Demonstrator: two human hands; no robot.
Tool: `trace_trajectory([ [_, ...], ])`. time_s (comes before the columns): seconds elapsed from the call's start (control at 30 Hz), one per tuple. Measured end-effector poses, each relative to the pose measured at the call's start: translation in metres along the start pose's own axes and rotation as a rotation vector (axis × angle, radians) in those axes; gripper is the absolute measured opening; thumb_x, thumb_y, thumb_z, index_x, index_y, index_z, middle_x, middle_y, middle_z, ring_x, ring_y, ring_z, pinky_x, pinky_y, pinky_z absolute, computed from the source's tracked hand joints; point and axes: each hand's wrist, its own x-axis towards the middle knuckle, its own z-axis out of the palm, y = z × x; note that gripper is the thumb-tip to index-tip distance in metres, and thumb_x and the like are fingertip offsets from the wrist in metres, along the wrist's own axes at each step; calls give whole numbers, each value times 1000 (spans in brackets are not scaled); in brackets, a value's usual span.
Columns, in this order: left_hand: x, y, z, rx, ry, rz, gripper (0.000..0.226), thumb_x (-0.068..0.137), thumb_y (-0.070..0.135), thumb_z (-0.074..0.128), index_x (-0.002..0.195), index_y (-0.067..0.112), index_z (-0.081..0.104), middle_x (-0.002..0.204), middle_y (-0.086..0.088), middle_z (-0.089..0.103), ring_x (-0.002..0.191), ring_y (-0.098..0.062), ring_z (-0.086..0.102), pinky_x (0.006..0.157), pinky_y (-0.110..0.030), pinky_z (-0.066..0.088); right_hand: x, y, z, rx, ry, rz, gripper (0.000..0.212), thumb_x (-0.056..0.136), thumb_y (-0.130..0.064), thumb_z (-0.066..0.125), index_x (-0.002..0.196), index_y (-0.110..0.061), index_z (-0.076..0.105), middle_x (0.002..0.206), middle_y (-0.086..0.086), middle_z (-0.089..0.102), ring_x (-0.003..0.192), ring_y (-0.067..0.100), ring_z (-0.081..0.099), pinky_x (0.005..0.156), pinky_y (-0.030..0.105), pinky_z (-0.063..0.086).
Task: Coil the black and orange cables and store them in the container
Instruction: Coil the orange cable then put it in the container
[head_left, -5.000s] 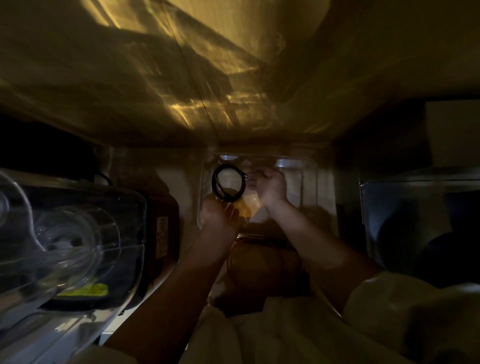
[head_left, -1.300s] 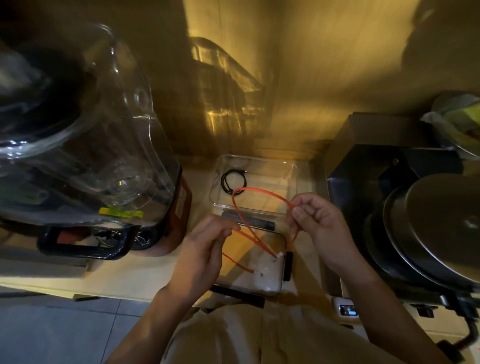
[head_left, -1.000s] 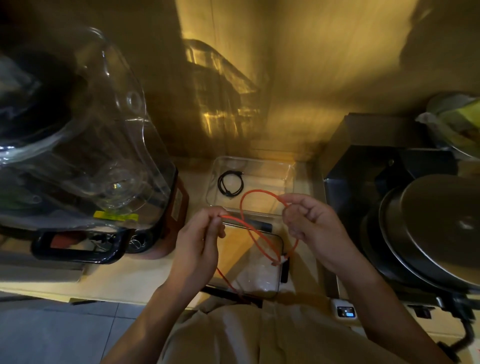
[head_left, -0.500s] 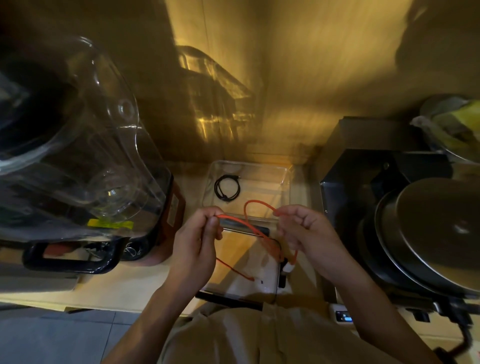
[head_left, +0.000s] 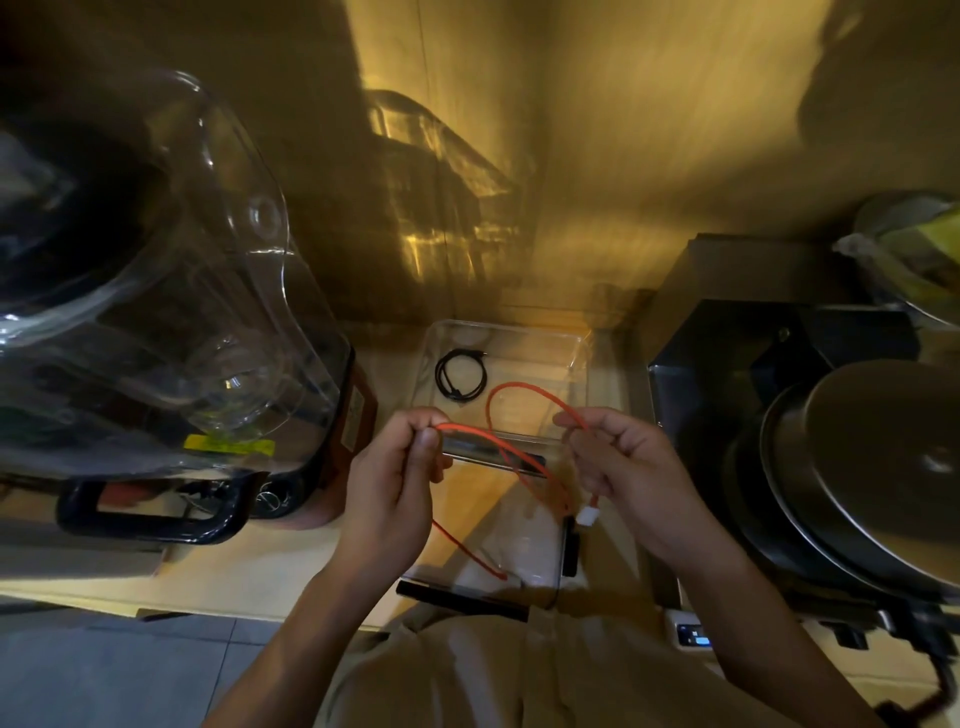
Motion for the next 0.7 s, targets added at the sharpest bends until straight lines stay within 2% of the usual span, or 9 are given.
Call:
trace_trajectory([
  [0.07,-1,-1,0,-8,1,-9,18,100,19,42,98,18,60,82,1,60,69,-18,60,62,-39,52,0,-1,0,50,-18,-8,25,99,-9,48,115,-11,67,74,5,59,57,16,43,52,27,37],
  [0.17,-2,-2,1,-20,-1,-26,18,100,17,42,99,15,60,81,3,60,69,-16,59,64,-46,53,-1,-1,-1,118,-29,-16,30,100,-19,46,125,-12,60,59,4,49,48,13,35,45,26,28],
  [0.27,-2,-1,0,-18,-11,-19,18,100,18,43,99,14,60,80,5,60,68,-16,58,63,-45,53,-1,1,-2,194,-26,1,34,97,-28,45,120,-7,58,53,3,38,46,15,29,48,33,19],
  [0.37,-2,3,-2,-15,-27,-9,17,100,16,43,98,16,60,80,5,61,69,-15,60,62,-26,51,-2,1,1,177,8,-11,33,96,-33,43,107,-5,58,57,7,41,51,19,37,51,32,31],
  [0.43,-1,5,-2,-3,-44,17,17,101,19,43,97,19,60,75,8,59,66,-14,59,60,-19,47,-1,3,3,140,19,-40,32,101,-36,43,101,-9,59,62,9,46,57,22,44,58,37,40],
  [0.53,0,9,-1,-21,-113,13,19,100,28,41,97,22,59,69,4,55,59,-13,54,54,-32,45,0,5,6,105,-27,-55,40,97,-45,45,97,-7,59,71,19,59,71,33,57,69,44,45],
  [0.6,3,11,1,-61,-143,-23,20,100,29,42,98,20,59,66,4,52,56,-13,49,50,-33,40,-1,4,7,113,-94,-36,45,99,-42,42,98,1,56,78,24,65,77,34,65,70,43,51],
  [0.7,10,12,3,-140,-138,-98,20,101,26,42,100,17,60,65,8,51,54,-12,45,52,-29,36,-5,1,9,176,-234,-4,36,102,-33,35,92,-4,55,68,17,62,62,30,62,62,43,51],
])
